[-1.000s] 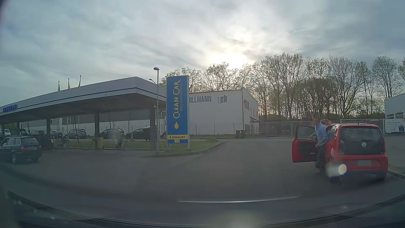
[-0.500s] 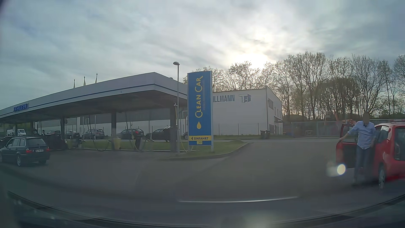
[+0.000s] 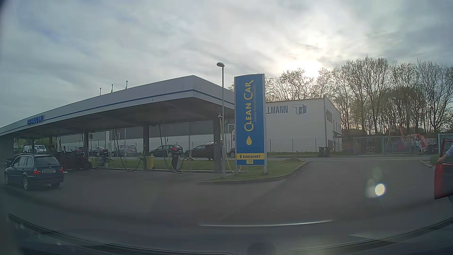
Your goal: Follow the waypoints while adhering to traffic rules and regulations
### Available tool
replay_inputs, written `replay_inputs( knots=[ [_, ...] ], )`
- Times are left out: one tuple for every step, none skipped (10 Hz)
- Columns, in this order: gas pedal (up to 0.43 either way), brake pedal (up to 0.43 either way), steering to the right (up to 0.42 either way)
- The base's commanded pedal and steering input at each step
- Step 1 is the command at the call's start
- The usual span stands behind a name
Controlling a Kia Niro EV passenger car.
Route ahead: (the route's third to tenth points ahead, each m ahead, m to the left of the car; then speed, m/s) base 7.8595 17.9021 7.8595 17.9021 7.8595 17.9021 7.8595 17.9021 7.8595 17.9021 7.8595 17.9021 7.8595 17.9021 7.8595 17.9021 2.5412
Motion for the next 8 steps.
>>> replay_inputs(
  knots=[
    [0.098, 0.0, -0.283],
    [0.098, 0.0, -0.283],
    [0.098, 0.0, -0.282],
    [0.098, 0.0, -0.28],
    [0.079, 0.0, -0.278],
    [0.059, 0.0, -0.272],
    [0.039, 0.0, -0.264],
    [0.02, 0.0, -0.253]
  ],
)
